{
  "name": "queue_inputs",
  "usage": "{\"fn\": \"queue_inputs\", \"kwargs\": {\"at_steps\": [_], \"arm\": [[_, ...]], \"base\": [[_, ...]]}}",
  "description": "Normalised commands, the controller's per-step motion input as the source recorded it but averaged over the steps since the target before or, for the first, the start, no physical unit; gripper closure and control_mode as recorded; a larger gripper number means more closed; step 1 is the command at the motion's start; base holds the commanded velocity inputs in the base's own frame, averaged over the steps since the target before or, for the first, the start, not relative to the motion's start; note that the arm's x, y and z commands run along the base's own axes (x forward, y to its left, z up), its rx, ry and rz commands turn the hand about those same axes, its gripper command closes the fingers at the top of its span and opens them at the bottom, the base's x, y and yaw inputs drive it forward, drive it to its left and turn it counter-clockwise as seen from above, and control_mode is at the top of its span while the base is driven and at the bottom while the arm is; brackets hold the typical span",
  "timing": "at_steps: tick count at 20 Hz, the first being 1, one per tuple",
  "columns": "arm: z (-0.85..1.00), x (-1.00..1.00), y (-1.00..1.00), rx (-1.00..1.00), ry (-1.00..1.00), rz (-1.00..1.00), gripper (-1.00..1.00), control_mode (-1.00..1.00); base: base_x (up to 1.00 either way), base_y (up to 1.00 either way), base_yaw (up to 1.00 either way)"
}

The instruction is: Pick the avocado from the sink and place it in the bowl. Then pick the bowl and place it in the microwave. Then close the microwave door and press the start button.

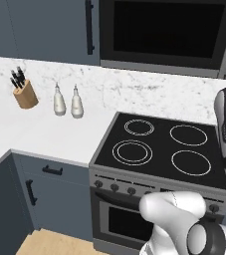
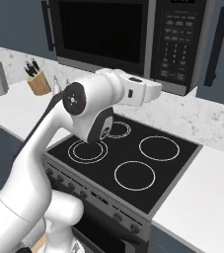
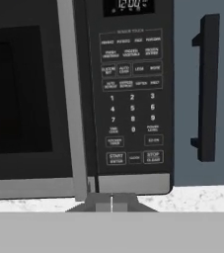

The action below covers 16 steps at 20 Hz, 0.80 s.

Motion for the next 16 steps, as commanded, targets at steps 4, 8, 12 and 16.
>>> {"fn": "queue_inputs", "kwargs": {"at_steps": [4,8,12,16], "arm": [[0.0,0.11,-0.13,0.0,0.03,0.0,1.0,-1.0],[0.0,0.01,-0.13,0.0,0.0,0.0,1.0,-1.0],[0.0,0.0,-0.09,0.0,0.0,0.0,1.0,-1.0],[0.0,0.0,-0.12,0.0,0.0,0.0,1.0,-1.0]], "base": [[0.0,0.0,0.0],[0.0,0.0,0.0],[0.0,0.0,0.0],[0.0,0.0,0.0]]}}
